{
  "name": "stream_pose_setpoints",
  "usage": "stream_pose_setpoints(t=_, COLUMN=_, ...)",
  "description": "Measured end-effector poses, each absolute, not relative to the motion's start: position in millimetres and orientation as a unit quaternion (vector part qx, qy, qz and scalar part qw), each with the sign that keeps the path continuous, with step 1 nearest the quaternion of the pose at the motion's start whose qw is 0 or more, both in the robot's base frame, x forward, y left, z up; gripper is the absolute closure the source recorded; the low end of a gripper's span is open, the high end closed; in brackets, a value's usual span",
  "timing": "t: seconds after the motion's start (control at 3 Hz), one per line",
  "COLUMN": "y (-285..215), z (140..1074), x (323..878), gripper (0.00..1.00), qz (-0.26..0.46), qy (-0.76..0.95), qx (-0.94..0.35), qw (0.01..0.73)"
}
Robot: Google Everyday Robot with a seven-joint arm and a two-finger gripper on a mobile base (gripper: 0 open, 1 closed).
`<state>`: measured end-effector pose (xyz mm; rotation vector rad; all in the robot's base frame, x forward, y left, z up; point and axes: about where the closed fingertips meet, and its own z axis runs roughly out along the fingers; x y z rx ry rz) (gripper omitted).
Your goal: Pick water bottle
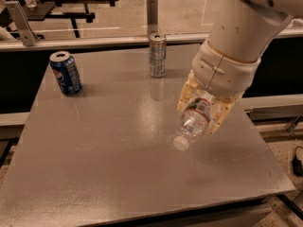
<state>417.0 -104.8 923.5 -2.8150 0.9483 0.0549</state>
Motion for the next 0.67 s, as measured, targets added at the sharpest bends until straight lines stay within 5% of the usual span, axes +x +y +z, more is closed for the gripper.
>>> stream_pose_setpoints(t=0.67, y=-81.5, z=981.8, x=409.4, gripper=1.0, qz=0.048, qy=0.388, qx=-0.909, qw=0.145)
